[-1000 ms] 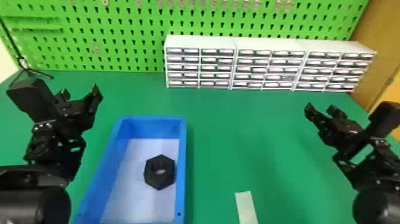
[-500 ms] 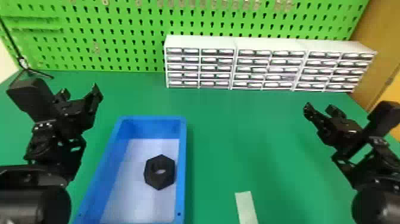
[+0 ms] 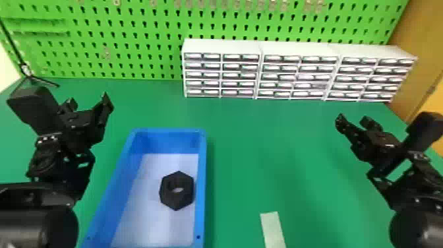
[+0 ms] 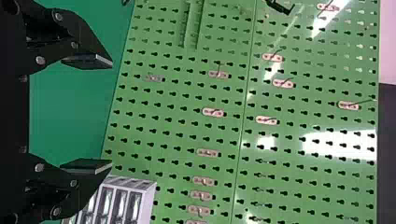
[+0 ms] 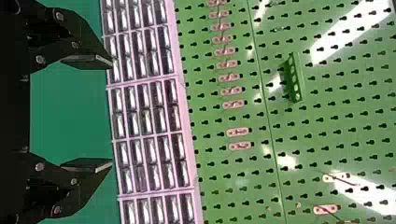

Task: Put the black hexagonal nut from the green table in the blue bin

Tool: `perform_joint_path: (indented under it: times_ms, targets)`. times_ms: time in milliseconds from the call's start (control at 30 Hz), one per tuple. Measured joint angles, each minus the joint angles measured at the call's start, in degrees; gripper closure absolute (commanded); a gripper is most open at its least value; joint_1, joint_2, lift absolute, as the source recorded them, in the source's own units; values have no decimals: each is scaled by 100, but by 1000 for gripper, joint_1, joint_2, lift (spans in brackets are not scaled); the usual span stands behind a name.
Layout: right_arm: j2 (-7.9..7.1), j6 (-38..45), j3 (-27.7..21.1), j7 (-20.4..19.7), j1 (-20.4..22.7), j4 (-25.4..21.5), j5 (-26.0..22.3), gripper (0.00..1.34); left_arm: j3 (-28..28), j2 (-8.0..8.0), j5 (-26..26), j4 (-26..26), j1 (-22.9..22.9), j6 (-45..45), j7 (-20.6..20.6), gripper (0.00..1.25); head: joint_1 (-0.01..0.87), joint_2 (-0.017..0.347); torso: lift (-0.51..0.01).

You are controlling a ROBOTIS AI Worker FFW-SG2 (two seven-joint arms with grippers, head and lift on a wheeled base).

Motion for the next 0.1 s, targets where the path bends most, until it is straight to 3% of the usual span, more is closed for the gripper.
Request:
perform_joint_path:
  times_ms: [100]
  targets:
    - [-1, 2, 4, 0, 0, 0, 0, 515, 2, 0, 2, 0, 0, 0, 1, 493, 692, 8, -97]
